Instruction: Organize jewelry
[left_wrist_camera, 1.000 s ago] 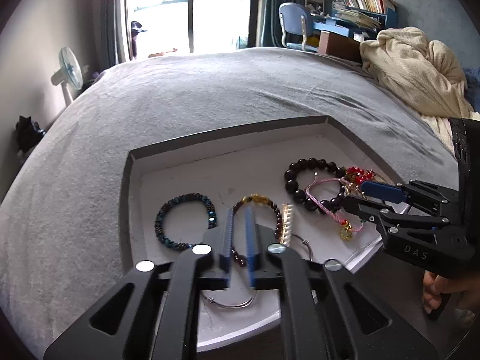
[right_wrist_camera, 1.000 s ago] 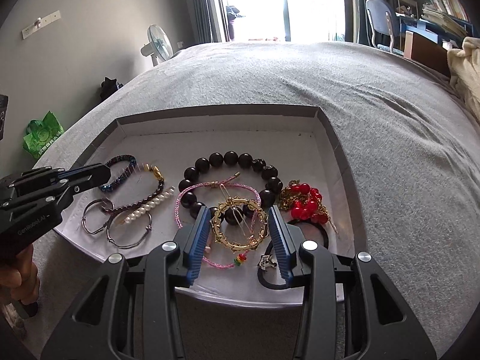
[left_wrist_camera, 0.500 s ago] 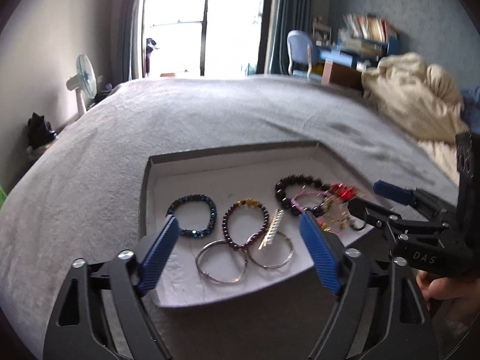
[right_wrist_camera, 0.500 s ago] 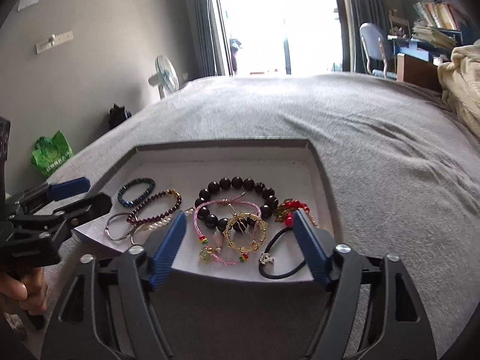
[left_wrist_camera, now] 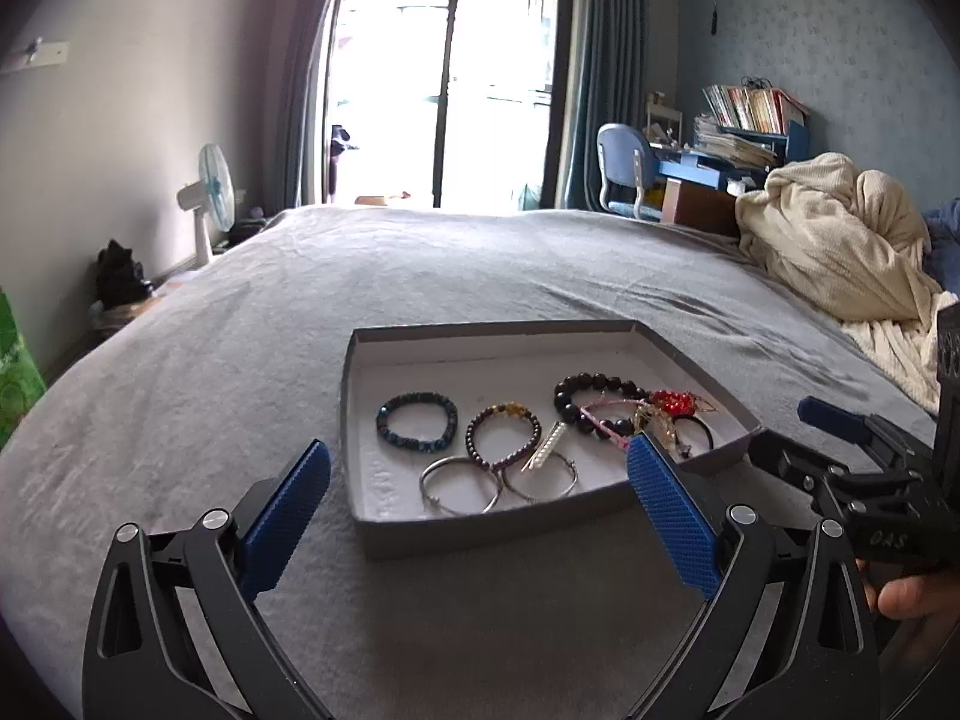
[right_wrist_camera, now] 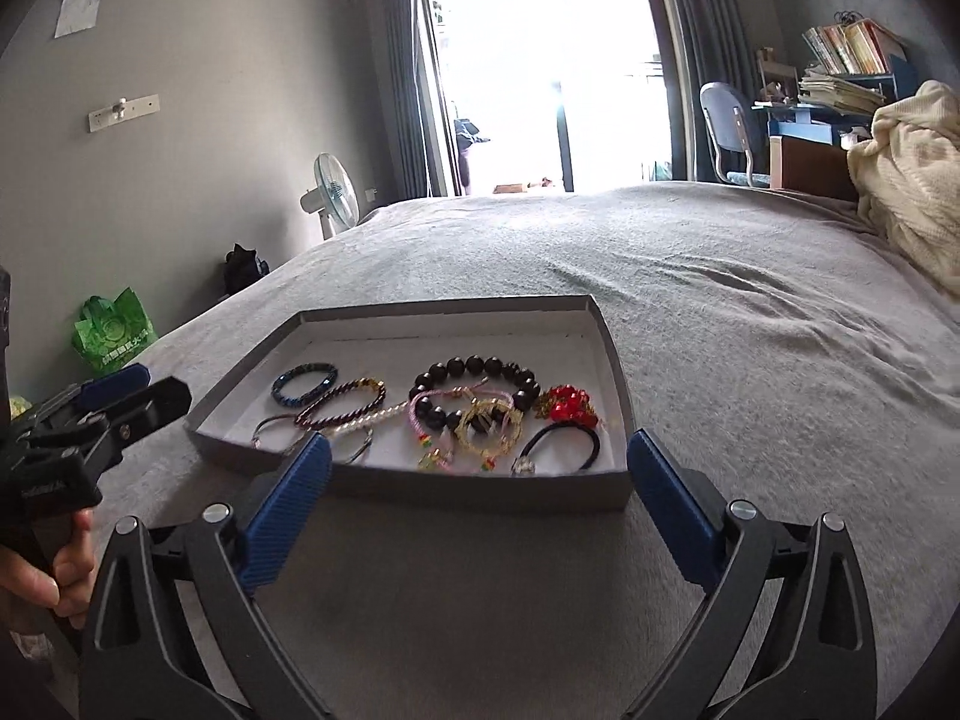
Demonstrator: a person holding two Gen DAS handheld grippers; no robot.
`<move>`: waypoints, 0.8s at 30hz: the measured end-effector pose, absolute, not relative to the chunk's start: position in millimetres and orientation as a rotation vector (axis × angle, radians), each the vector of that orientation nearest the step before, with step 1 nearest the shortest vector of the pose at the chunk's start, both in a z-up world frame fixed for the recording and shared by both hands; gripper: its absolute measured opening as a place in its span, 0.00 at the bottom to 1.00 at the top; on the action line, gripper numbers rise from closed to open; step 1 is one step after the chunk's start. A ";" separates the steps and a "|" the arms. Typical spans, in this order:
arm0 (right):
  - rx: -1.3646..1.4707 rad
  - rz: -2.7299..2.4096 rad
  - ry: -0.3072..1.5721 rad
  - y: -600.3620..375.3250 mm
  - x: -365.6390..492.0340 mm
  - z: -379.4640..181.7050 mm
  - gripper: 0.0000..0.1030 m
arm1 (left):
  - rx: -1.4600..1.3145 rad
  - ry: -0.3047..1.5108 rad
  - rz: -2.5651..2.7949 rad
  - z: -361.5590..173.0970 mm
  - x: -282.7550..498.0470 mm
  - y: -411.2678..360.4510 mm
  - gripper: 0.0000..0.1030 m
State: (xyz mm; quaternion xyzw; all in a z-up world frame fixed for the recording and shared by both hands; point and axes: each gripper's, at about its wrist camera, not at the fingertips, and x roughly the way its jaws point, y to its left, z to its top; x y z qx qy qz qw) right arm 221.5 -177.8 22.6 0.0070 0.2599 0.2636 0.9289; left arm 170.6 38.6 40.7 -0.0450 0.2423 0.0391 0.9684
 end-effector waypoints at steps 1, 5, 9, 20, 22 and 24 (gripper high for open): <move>0.016 0.539 0.528 -179.0 215.9 22.9 0.95 | -0.092 0.489 0.084 40.0 167.4 38.2 0.95; 0.002 0.541 0.509 -179.0 199.6 23.1 0.95 | -0.087 0.492 0.089 35.5 158.7 36.8 0.95; -0.016 0.532 0.494 -176.5 191.2 22.8 0.95 | -0.070 0.466 0.110 33.7 150.4 33.7 0.95; -0.056 0.496 0.485 -172.0 181.4 18.1 0.95 | -0.059 0.459 0.117 27.1 145.0 31.6 0.95; -0.069 0.496 0.488 -170.0 181.7 17.3 0.95 | -0.058 0.462 0.116 26.6 145.4 31.4 0.95; -0.074 0.495 0.491 -169.1 181.8 16.2 0.95 | -0.054 0.461 0.116 26.5 145.8 30.3 0.95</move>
